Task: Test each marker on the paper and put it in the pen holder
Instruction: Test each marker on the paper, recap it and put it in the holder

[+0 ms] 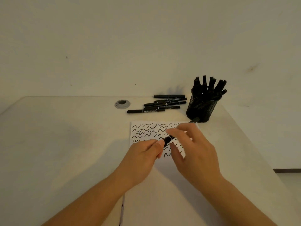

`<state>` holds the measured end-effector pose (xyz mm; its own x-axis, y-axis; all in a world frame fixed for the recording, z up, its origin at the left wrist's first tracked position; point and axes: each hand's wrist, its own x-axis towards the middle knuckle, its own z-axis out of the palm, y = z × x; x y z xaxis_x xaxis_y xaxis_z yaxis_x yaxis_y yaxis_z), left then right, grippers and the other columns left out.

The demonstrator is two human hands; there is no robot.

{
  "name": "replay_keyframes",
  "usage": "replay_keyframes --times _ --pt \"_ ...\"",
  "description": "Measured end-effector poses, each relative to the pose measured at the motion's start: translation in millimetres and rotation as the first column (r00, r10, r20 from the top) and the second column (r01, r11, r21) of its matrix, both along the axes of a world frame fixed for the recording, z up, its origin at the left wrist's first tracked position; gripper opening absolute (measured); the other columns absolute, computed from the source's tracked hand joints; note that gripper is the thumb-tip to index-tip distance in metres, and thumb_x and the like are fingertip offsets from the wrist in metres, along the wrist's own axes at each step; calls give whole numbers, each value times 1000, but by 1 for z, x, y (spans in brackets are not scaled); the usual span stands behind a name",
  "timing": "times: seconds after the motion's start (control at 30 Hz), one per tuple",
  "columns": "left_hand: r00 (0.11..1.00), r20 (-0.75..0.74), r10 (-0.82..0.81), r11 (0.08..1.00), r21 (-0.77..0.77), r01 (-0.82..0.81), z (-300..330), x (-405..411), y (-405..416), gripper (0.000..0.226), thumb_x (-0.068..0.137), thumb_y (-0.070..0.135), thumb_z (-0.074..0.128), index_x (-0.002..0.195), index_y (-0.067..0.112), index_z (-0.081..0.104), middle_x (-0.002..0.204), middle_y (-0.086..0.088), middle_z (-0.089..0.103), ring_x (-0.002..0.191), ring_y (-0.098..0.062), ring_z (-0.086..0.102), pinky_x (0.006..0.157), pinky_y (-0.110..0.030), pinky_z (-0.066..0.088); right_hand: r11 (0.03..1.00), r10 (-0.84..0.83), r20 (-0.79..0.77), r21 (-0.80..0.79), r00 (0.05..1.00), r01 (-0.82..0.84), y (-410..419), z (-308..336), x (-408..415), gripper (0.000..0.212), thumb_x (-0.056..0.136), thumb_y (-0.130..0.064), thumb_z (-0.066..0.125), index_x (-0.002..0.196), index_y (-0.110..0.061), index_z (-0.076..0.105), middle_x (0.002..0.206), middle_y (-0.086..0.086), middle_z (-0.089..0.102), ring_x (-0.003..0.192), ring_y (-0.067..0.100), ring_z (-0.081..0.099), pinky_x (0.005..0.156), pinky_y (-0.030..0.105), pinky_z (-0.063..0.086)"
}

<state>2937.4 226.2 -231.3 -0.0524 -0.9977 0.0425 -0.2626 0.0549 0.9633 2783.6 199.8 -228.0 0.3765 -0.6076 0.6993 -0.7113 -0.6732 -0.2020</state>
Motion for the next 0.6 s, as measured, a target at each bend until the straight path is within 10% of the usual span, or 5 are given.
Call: replay_keyframes --times 0.23,0.37,0.6 --pt "993 81 -89 994 -61 94 19 -1 -22 56 82 65 22 64 29 61 47 9 50 52 -7 49 60 -21 41 994 30 -100 -98 995 -40 -27 17 -13 18 71 -3 71 89 -8 68 85 6 64 61 17 59 40 23 44" --pt "984 180 10 997 -79 5 20 14 -55 55 82 65 22 73 30 63 62 10 57 61 -7 54 58 -18 44 997 -16 236 81 972 -3 -47 33 -30 20 83 -5 63 95 -20 58 87 -5 60 64 2 57 55 12 46" --pt "601 746 287 953 -285 -103 -8 56 -125 28 92 30 46 118 22 53 121 0 51 114 -19 43 85 -34 43 991 -79 652 135 754 -13 -71 63 -54 31 85 -20 52 91 -50 43 85 -17 61 77 14 65 64 29 54"
